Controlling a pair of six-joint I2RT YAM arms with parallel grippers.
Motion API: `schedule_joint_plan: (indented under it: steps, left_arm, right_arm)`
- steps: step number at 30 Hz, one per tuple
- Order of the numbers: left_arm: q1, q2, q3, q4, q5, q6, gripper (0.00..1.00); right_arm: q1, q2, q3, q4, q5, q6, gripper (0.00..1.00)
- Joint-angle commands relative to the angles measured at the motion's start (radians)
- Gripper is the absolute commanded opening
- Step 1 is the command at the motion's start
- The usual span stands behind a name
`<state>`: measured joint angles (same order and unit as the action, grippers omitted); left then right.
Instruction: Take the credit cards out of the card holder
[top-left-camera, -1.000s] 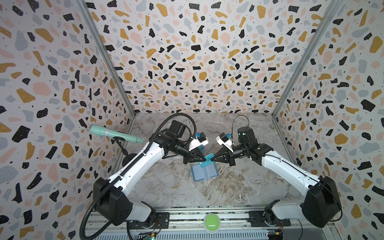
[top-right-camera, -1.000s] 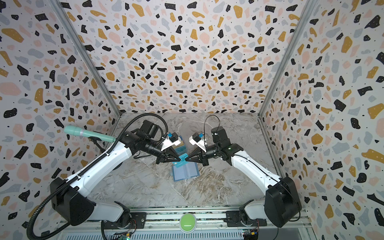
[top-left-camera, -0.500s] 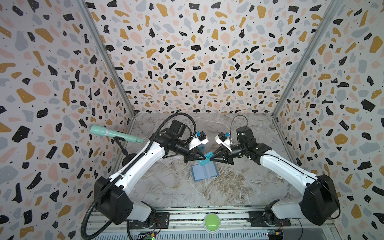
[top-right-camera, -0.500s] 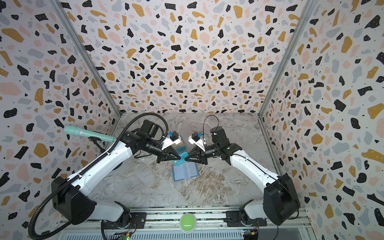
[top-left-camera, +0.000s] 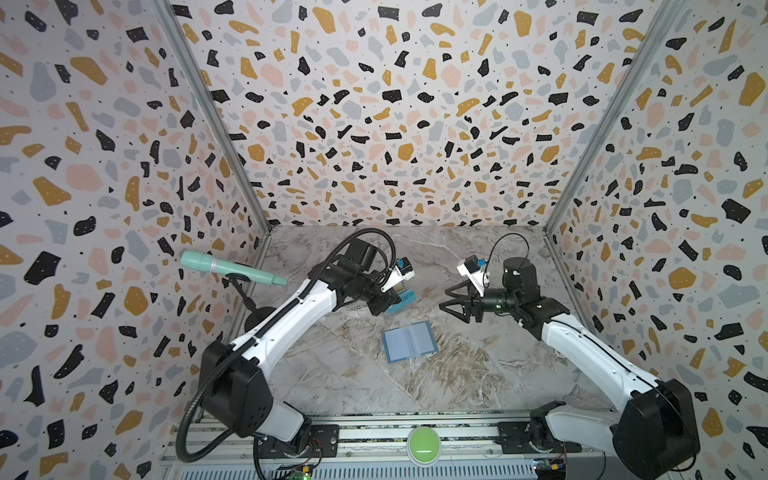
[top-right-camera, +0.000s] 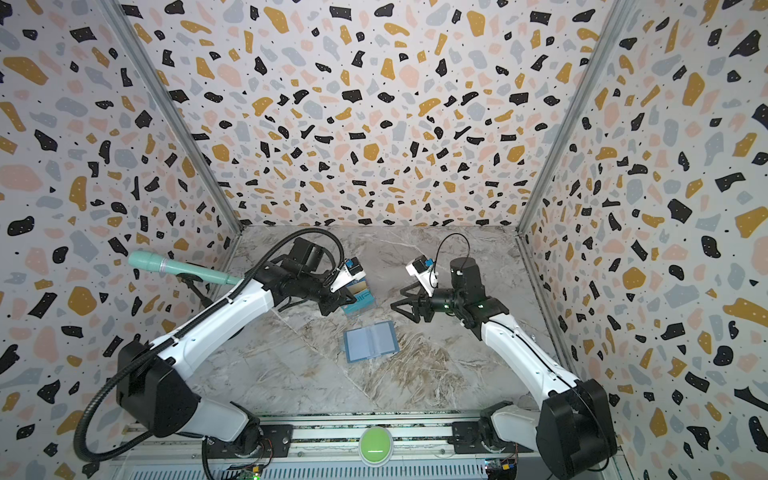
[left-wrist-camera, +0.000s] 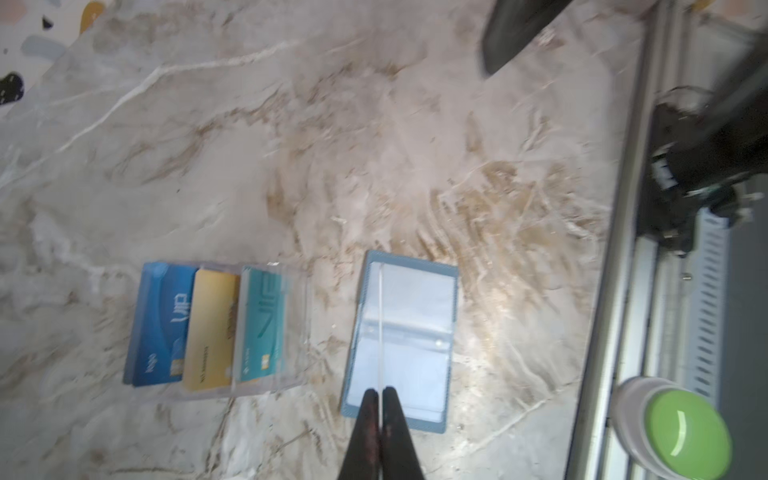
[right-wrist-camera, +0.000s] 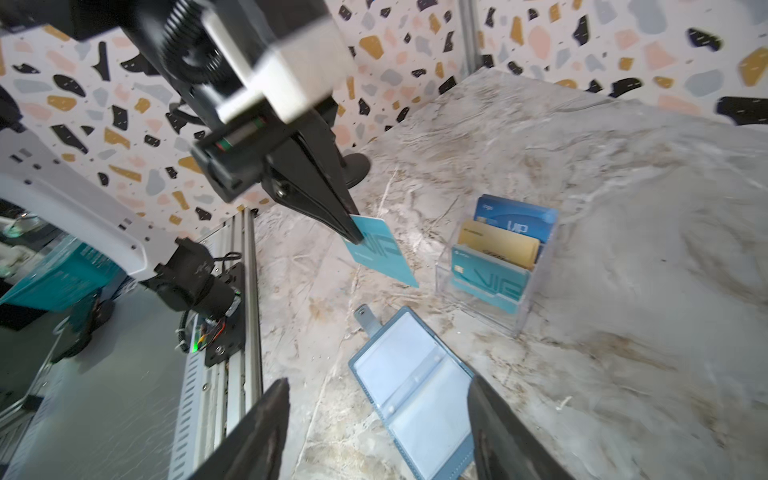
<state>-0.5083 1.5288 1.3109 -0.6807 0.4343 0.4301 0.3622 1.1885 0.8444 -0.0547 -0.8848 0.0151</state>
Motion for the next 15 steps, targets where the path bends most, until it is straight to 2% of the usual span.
schedule_joint_plan:
  steps: [1, 7, 15]
  left_arm:
    - [0.010, 0.075, 0.048, 0.036, -0.160, -0.009, 0.00]
    - [0.012, 0.187, 0.131, 0.027, -0.203, 0.023, 0.00]
    - [0.040, 0.327, 0.231, -0.005, -0.141, 0.063, 0.00]
  right_arm:
    - [-0.034, -0.045, -0.032, 0.052, 0.063, 0.060, 0.69]
    - [-0.097, -0.067, -0.085, 0.114, 0.088, 0.119, 0.69]
    - [-0.134, -0.055, -0.098, 0.125, 0.100, 0.132, 0.69]
